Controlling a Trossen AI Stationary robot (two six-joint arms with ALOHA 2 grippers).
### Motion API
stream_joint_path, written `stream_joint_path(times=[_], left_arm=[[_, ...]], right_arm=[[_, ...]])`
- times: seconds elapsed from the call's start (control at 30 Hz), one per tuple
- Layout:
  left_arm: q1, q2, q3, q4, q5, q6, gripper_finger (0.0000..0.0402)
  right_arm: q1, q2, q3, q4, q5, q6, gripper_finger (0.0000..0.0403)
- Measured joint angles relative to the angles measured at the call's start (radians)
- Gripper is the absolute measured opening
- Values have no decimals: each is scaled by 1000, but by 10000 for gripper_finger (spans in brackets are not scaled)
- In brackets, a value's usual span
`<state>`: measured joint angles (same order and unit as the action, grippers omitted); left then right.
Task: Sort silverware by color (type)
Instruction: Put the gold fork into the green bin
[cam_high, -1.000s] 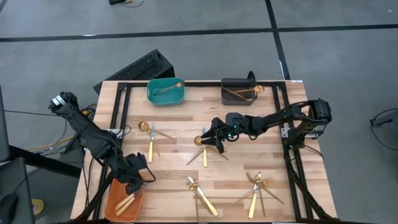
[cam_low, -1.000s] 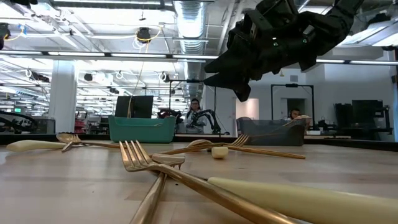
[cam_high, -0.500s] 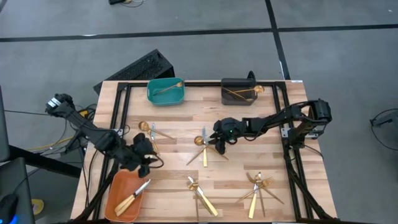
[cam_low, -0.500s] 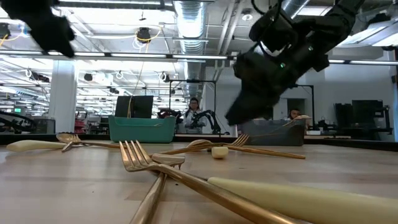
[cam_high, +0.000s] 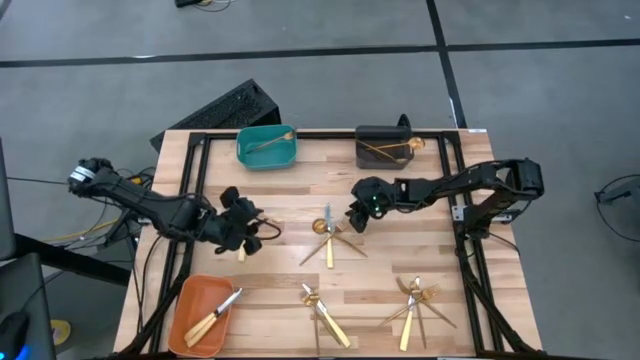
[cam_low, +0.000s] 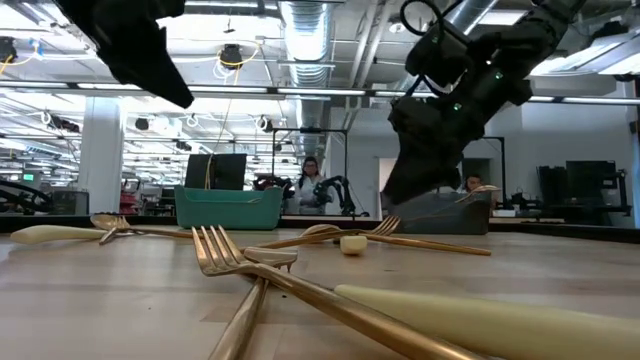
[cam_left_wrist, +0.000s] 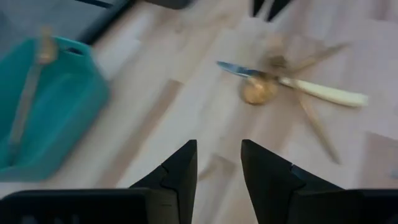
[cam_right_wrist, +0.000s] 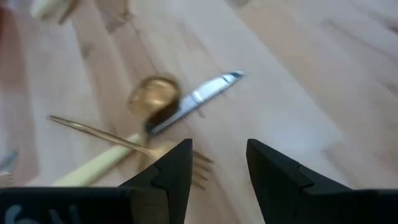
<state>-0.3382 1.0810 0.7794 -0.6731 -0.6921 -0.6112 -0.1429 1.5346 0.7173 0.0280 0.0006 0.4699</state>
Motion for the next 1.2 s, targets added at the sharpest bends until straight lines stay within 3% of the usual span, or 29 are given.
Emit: stream_joint_path(times=[0.23, 0.43, 0.53, 0.67, 0.93, 1.2], left_arm=[[42, 0, -37, 55, -32, -1, 112], [67, 1, -99, 215, -129, 30, 112], [84, 1, -116, 274, -131, 68, 112], [108, 1, -117, 290, -128, 99, 112], [134, 1, -117, 303, -100, 97, 112], [134, 1, -117, 455, -57, 221, 114]], right_arm=[[13, 65, 0, -11, -50, 17, 178], [45, 109, 0, 33, -55, 20, 177], [45, 109, 0, 46, -54, 20, 169], [44, 109, -1, 85, -55, 12, 135], [72, 109, -1, 112, -34, -10, 18], [104, 88, -1, 207, 46, -71, 20]])
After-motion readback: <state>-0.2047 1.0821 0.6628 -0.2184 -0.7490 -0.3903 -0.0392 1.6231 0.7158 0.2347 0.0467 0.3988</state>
